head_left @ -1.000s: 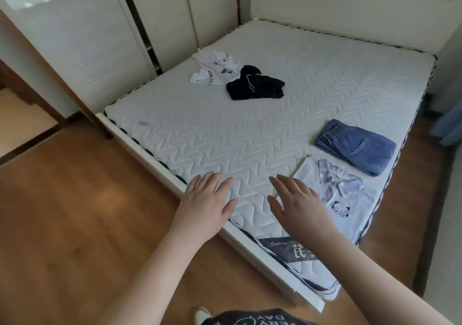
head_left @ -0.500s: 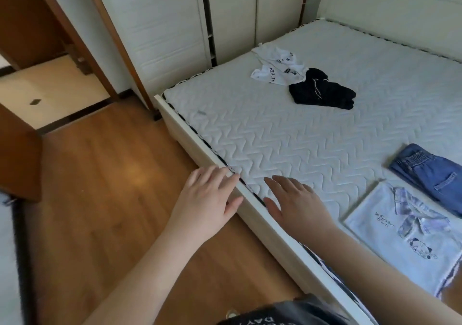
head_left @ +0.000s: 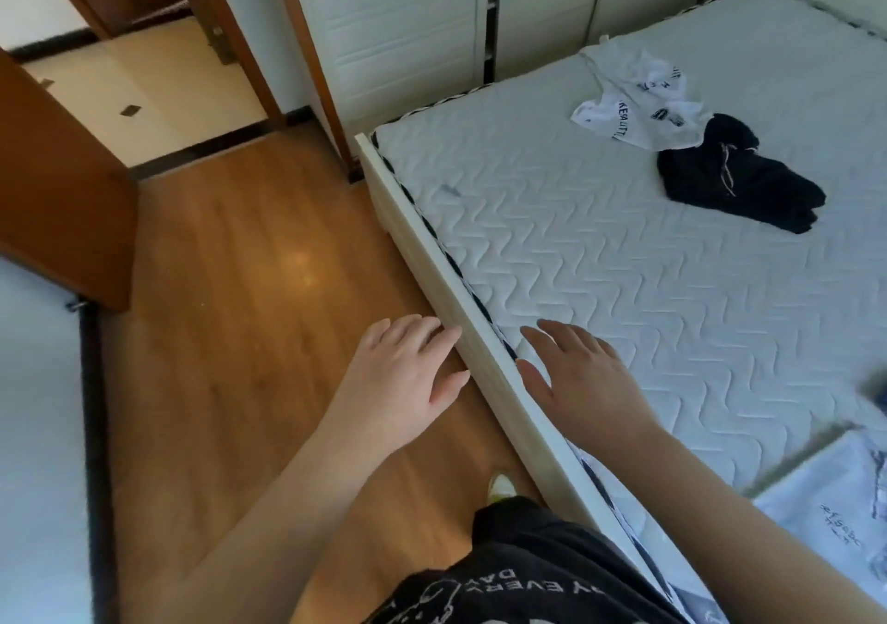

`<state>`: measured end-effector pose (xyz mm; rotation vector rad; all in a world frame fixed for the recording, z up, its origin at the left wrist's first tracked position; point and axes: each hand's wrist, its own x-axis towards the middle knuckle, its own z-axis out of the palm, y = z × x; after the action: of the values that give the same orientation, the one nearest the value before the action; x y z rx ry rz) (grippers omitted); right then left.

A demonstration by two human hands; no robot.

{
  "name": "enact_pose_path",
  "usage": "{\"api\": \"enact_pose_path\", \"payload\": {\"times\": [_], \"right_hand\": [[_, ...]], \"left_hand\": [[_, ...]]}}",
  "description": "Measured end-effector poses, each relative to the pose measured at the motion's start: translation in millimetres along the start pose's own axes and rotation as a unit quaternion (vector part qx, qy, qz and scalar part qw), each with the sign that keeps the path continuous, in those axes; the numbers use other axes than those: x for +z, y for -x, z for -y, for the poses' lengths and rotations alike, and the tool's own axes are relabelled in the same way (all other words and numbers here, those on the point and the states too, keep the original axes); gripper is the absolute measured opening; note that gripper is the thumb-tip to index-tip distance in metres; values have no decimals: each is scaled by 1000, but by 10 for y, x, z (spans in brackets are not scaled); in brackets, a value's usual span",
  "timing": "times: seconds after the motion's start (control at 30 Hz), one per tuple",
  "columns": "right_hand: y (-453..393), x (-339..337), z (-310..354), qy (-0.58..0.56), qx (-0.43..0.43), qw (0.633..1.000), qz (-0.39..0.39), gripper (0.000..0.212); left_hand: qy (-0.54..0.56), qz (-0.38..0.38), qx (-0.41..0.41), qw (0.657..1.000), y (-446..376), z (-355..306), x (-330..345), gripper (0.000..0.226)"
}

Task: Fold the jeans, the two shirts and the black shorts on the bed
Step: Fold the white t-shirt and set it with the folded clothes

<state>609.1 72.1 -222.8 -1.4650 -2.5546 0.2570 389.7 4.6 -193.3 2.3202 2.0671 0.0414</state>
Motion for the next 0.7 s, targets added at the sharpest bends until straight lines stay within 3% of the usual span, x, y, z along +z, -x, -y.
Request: {"api": "enact_pose_path", "payload": {"times": [0.23,0.4,0.57,0.7], "right_hand": [[-1090,107,436,14,-130,990,59,54],[-1812,300,958,13,-193,979,56,50],[-2423,675,1740,17,-206,978,36,51],[-2857,882,2327,23,-252,965,71,54]], "left_hand": [[11,32,-129,991,-57,683,56,57],[24,18,-263,964,199,1460,111,61],[-8,35,-292,956,313,2362,221,57],[17,22,-304,952,416,3112,144,55]]}}
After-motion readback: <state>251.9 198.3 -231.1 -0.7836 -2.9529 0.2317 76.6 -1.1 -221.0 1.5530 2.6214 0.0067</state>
